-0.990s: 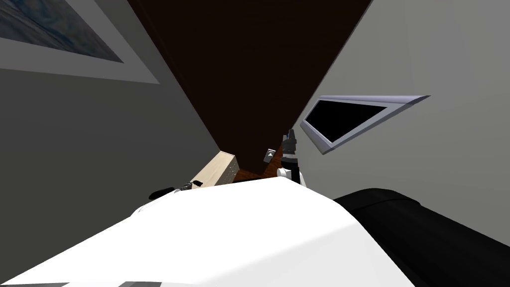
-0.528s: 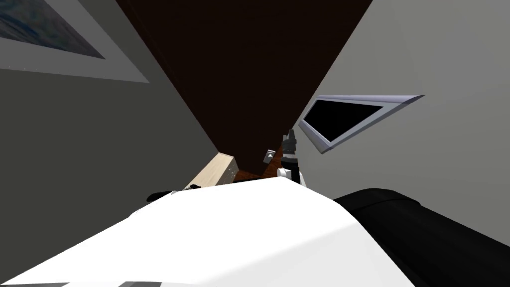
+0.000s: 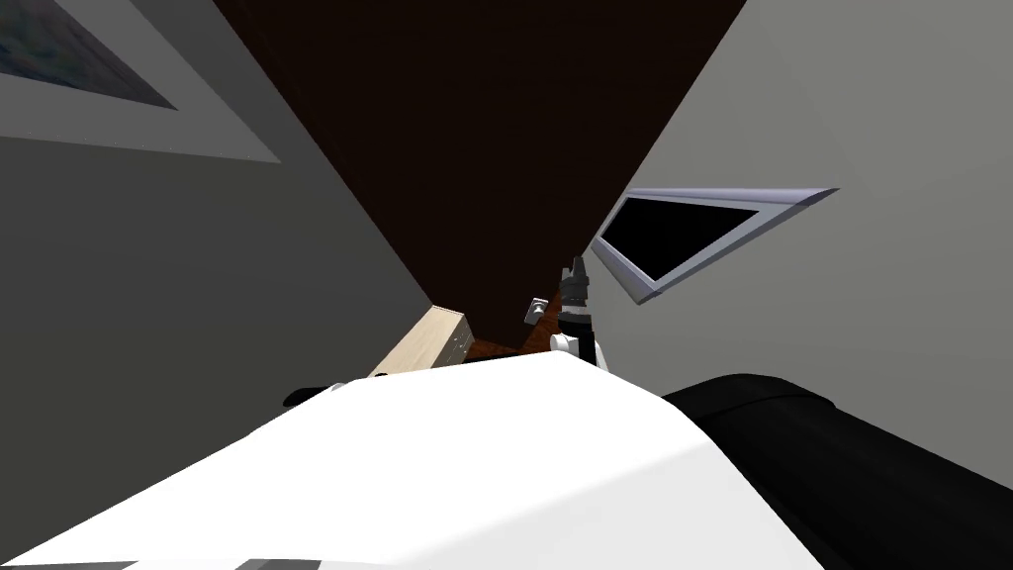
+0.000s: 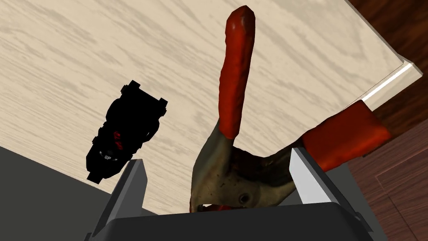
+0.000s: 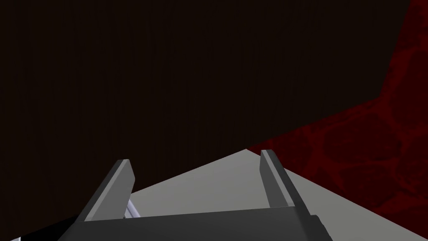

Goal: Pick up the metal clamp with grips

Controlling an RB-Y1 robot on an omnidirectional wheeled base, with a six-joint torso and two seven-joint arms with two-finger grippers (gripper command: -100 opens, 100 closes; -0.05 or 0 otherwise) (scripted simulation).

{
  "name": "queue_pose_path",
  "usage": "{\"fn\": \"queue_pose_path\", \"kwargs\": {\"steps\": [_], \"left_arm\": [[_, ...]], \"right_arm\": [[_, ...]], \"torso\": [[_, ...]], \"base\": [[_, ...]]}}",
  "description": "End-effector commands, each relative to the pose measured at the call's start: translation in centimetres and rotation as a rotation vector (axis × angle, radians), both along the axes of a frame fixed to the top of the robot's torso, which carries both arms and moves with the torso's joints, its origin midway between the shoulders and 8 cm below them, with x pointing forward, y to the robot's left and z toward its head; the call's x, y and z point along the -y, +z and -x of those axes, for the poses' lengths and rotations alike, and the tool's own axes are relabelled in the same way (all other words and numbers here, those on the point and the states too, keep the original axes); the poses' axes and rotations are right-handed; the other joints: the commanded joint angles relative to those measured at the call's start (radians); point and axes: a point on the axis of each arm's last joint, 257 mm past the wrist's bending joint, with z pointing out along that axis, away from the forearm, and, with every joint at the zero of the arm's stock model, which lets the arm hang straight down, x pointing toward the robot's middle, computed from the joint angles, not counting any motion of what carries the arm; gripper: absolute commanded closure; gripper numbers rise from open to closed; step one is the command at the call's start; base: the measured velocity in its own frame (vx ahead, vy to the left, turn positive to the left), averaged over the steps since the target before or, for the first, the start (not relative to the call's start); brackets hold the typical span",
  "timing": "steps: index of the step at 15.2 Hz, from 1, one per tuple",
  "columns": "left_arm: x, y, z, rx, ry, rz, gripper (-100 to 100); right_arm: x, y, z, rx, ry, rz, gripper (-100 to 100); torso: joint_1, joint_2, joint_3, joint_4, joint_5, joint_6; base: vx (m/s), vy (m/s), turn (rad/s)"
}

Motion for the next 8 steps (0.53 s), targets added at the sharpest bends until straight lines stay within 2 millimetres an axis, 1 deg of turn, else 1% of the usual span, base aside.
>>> {"fn": "queue_pose_path", "kwargs": {"steps": [1,3,5,6,7,8], "left_arm": [[0.6,-1.0,-0.1,0.002,0.003,0.000,-100],[1.0,-1.4,-0.2,0.003,0.003,0.000,-100],[1.7,-2.4,-0.3,0.005,0.004,-0.001,-100],[1.2,-1.8,-0.3,0.004,0.004,-0.003,-100],[1.2,-1.8,-0.4,0.006,0.004,-0.005,100],[1.1,-1.8,-0.5,0.009,0.004,-0.007,100]], "right_arm": [[0.0,0.0,0.0,0.000,0.000,0.000,0],[0.0,0.0,0.0,0.000,0.000,0.000,0],[0.0,0.0,0.0,0.000,0.000,0.000,0],[0.0,0.0,0.0,0.000,0.000,0.000,0],[0.0,0.0,0.0,0.000,0.000,0.000,0],[0.0,0.0,0.0,0.000,0.000,0.000,0]], "torso": [[0.000,0.000,0.000,0.000,0.000,0.000],[0.001,0.001,0.001,0.000,0.000,0.000],[0.000,0.003,0.001,0.001,0.001,0.000],[0.000,0.002,0.001,0.000,0.003,0.001],[0.000,0.002,0.001,0.000,0.003,0.001],[-0.001,0.002,0.000,-0.001,0.003,0.001]], "base": [[0.003,0.026,-0.010],[-0.016,0.037,-0.042],[-0.016,0.016,-0.052],[-0.008,0.007,-0.022],[-0.001,0.003,-0.011],[0.000,0.003,-0.012]]}}
